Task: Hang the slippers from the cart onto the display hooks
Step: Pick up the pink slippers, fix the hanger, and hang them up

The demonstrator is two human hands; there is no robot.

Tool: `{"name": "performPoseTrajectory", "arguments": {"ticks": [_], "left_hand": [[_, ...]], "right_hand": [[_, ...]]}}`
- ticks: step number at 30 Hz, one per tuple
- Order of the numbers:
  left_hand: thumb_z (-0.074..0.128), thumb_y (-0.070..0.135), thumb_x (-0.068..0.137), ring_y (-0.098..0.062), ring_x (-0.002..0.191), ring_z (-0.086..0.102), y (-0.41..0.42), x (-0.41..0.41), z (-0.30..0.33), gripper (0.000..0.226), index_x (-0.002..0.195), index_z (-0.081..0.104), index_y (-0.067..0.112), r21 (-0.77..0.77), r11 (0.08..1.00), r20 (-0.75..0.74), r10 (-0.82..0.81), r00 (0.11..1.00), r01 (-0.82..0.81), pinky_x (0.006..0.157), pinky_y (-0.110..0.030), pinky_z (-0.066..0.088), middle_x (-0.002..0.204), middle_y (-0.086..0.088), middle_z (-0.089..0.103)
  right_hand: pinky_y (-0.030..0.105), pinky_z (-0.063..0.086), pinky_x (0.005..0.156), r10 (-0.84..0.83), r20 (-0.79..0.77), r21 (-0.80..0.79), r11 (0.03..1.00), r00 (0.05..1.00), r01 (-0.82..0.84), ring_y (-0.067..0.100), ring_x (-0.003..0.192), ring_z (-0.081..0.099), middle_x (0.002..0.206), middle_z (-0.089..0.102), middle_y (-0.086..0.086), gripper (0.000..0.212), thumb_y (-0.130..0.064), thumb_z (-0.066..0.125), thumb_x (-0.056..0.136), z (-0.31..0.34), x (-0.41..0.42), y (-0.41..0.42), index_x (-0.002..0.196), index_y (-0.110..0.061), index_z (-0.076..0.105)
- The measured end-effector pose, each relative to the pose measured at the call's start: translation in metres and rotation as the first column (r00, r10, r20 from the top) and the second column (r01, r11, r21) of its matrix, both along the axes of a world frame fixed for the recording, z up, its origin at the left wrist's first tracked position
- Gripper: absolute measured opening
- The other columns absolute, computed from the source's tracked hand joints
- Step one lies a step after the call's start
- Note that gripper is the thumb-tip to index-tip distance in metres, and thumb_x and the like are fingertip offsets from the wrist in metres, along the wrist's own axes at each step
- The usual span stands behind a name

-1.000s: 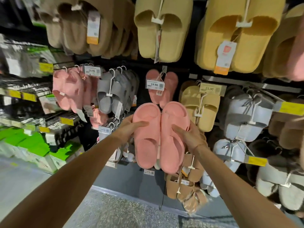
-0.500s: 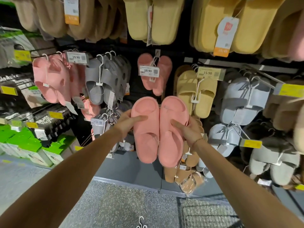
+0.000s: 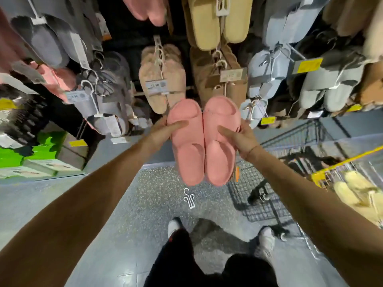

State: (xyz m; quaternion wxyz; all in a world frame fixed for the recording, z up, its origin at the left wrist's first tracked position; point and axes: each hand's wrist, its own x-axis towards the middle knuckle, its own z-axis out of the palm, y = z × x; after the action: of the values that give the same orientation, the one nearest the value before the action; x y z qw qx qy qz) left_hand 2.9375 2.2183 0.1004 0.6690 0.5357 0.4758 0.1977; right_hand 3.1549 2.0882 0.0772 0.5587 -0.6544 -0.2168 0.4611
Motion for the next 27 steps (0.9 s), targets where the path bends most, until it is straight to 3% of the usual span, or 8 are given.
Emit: {"name": "performPoseTrajectory", "arguments": {"ticks": [6,10,13,16,18,20,24,27], "left_hand": [[0.071,0.035,0.092,-0.017,0.111,0.06,-0.076,0.023,-0.085,0.053,0.137,0.046,0.024,-0.03,0.996,-0.166,0.078,0.983,-0.085,0.083,-0.029,0.052,0.119,0.005,0.061],[0.056,0.032,0.101,-0.003,0.123,0.05,-0.114,0.027,-0.14,0.061,0.154,0.028,0.041,0.057,0.997,-0.187,-0.046,0.981,0.058,0.105,-0.027,0.043,0.154,0.01,0.037],[0.041,0.013,0.09,-0.008,0.14,0.041,-0.134,0.025,-0.178,0.067,0.152,0.04,0.038,0.111,0.973,-0.232,-0.171,0.957,0.201,0.119,-0.04,0.035,0.155,0.008,0.041],[0.043,-0.002,0.09,0.026,0.111,0.049,-0.157,0.029,-0.195,0.059,0.147,0.047,0.012,0.122,0.959,-0.277,-0.213,0.937,0.254,0.092,-0.003,0.044,0.145,0.01,0.042],[0.058,-0.006,0.093,0.022,0.113,0.045,-0.172,0.026,-0.214,0.052,0.143,0.051,0.008,0.141,0.946,-0.336,-0.231,0.913,0.292,0.093,0.001,0.039,0.142,0.009,0.037],[0.068,-0.006,0.086,0.008,0.126,0.043,-0.186,0.016,-0.236,0.055,0.135,0.058,0.017,0.145,0.932,-0.329,-0.271,0.905,0.332,0.105,-0.007,0.034,0.143,-0.004,0.045],[0.084,-0.001,0.077,0.009,0.086,0.065,-0.197,-0.009,-0.271,0.05,0.12,0.067,0.019,-0.139,0.978,-0.339,-0.192,0.921,0.153,0.077,-0.014,0.055,0.097,0.013,0.067],[0.07,-0.003,0.087,-0.022,0.09,0.071,-0.195,-0.029,-0.3,0.035,0.098,0.068,0.03,-0.185,0.958,-0.375,-0.273,0.886,0.217,0.075,-0.049,0.063,0.09,0.006,0.069]], "right_hand": [[0.051,0.059,0.086,-0.093,-0.131,-0.186,0.98,0.987,0.068,0.029,0.103,0.071,0.112,0.074,0.005,0.06,-0.027,0.089,0.069,-0.095,-0.013,-0.086,0.123,-0.021,0.065],[0.046,0.06,0.083,-0.098,-0.161,-0.237,0.97,0.982,0.058,0.029,0.099,0.071,0.105,0.075,0.007,0.038,-0.007,0.079,0.081,-0.141,0.002,-0.126,0.117,-0.014,0.068],[0.042,0.06,0.084,-0.088,-0.187,-0.257,0.966,0.978,0.038,0.027,0.099,0.071,0.106,0.075,0.008,0.037,-0.004,0.079,0.08,-0.174,0.008,-0.149,0.115,-0.014,0.068],[0.042,0.057,0.087,-0.06,-0.202,-0.275,0.962,0.977,0.002,0.025,0.095,0.07,0.106,0.074,0.011,0.033,-0.001,0.078,0.081,-0.207,0.011,-0.165,0.111,-0.011,0.069],[0.035,0.058,0.078,-0.018,-0.193,-0.283,0.958,0.981,-0.039,0.016,0.08,0.07,0.089,0.076,0.003,0.023,0.004,0.073,0.085,-0.226,0.009,-0.173,0.101,-0.014,0.071],[0.032,0.058,0.072,0.011,-0.228,-0.277,0.958,0.974,-0.076,0.012,0.073,0.069,0.085,0.076,-0.001,0.024,0.006,0.068,0.087,-0.243,0.004,-0.179,0.102,-0.012,0.071],[0.037,0.06,0.077,0.087,-0.318,-0.309,0.932,0.944,-0.19,0.021,0.082,0.068,0.096,0.074,0.007,0.034,0.007,0.073,0.082,-0.277,-0.016,-0.179,0.114,-0.003,0.067],[0.038,0.06,0.078,0.101,-0.366,-0.373,0.895,0.925,-0.245,0.025,0.088,0.07,0.099,0.076,0.005,0.041,0.003,0.08,0.075,-0.31,-0.038,-0.179,0.113,-0.007,0.069]]}}
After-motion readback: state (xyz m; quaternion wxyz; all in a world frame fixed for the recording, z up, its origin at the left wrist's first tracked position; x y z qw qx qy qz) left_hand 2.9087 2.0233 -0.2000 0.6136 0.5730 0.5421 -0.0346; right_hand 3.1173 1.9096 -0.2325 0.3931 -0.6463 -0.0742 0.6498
